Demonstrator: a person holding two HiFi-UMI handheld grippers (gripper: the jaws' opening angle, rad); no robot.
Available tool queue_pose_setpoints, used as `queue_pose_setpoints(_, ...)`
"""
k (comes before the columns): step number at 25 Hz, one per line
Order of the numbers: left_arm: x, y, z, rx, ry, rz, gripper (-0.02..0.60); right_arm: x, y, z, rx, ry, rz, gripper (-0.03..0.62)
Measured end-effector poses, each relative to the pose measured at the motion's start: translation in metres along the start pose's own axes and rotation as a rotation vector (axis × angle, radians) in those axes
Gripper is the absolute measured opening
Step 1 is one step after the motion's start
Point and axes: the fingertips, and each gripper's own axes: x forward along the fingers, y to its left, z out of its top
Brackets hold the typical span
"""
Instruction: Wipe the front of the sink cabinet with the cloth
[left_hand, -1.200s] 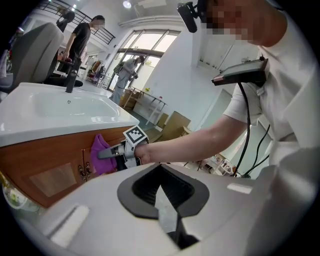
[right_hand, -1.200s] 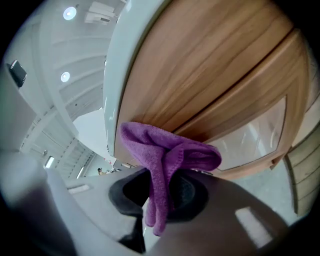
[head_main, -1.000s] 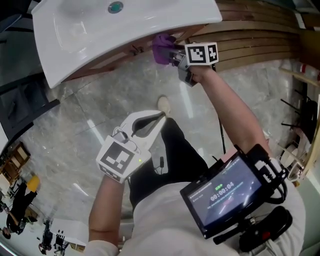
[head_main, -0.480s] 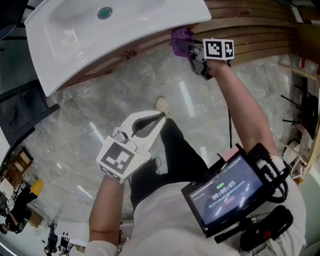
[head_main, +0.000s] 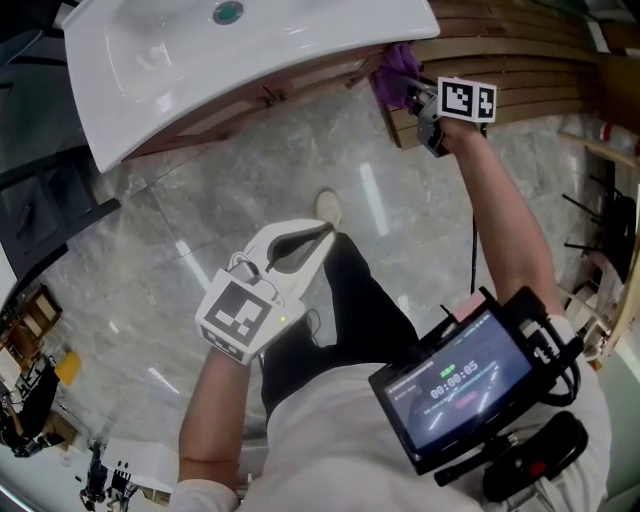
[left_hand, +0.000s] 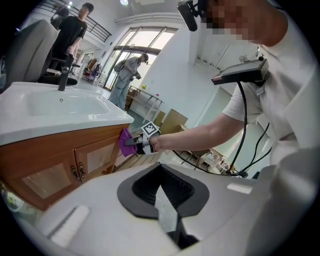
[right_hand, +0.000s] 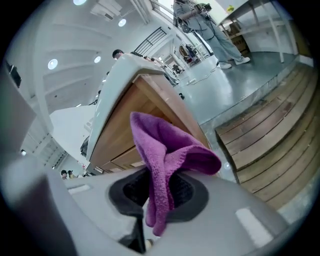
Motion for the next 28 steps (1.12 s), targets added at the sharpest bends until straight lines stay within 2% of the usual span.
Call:
queue_pose_setpoints(5,-0.041,-0.003,-0.017,-0.004,-0.031,0.015,0.003,0.014,0.063,-0.043,-0.084,0.044,0.024,0.06)
queue_pose_setpoints(10,-0.064,-0.004,-0.026,-0.014,-0.043,0.031,0.003,0.049,0.14,-0.096,-0.131,0.145,0.145,0.06)
queue_pose_setpoints(15,-0.128,0.002,-0.053,-0.032,-0.062,0.083,0.003,0.121,0.245,-0.162,-0.184,0.253,0.264,0.06)
queue_pose_setpoints(20,-0.185,0.015,-0.08,-0.069,-0.082,0.155,0.003,0.198,0.325,-0.206,-0.218,0.324,0.339,0.06)
queue_pose_setpoints(23,-0.212,0.023,-0.094,-0.089,-0.101,0.192,0.003,0.24,0.358,-0.223,-0.243,0.361,0.359,0.06)
queue_pose_setpoints(28,-0.252,0.039,-0.112,-0.131,-0.137,0.246,0.003,0.297,0.387,-0.234,-0.253,0.392,0.356,0.06)
